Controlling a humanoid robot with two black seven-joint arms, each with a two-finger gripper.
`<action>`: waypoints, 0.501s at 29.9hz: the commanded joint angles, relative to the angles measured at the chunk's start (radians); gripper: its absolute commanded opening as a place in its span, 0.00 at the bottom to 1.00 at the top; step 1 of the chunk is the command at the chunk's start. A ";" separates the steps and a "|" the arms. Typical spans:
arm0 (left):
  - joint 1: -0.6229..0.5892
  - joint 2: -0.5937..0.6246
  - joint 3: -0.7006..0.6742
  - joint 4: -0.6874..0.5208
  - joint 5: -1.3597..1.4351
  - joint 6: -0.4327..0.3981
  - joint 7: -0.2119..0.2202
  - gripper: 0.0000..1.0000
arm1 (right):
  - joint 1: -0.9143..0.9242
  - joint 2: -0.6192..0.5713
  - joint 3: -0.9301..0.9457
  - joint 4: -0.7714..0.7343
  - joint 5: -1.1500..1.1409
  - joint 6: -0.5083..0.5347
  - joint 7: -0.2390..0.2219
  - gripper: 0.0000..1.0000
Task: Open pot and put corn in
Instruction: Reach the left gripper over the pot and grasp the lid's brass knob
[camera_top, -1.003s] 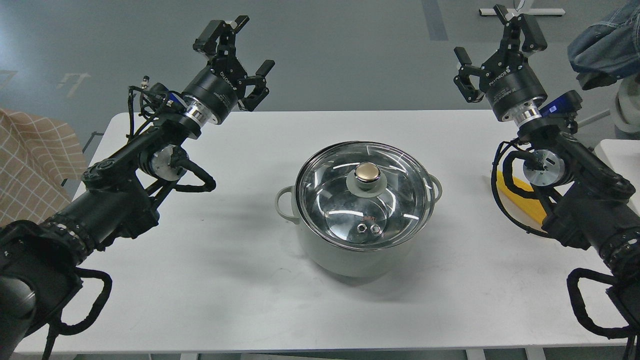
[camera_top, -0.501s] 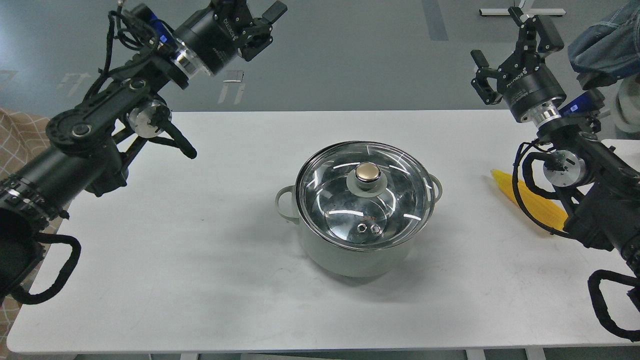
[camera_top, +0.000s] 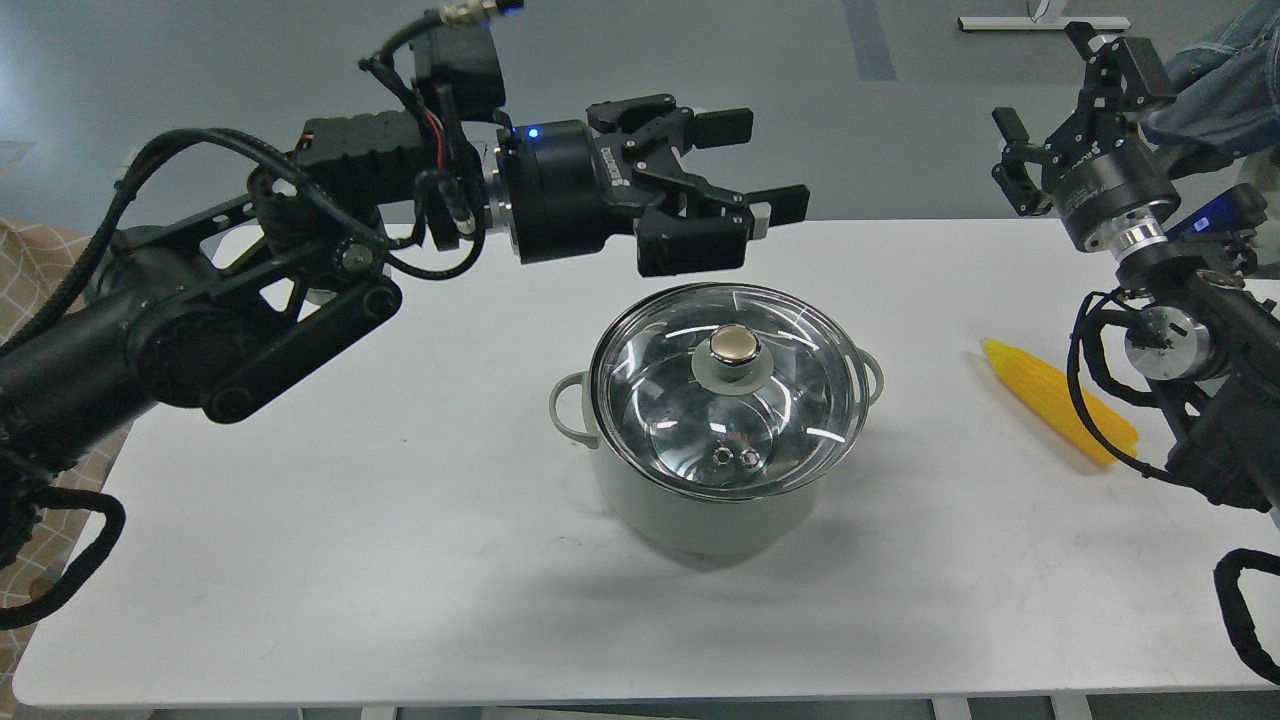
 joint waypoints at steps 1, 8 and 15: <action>-0.001 -0.020 0.085 0.012 0.141 0.038 -0.002 0.98 | -0.012 -0.018 -0.001 0.032 0.000 -0.004 0.000 0.99; 0.005 -0.126 0.140 0.188 0.211 0.046 -0.002 0.98 | -0.025 -0.019 -0.001 0.046 0.000 -0.004 0.000 0.99; 0.065 -0.169 0.140 0.225 0.201 0.046 -0.002 0.98 | -0.026 -0.021 -0.001 0.046 0.000 -0.004 0.000 0.99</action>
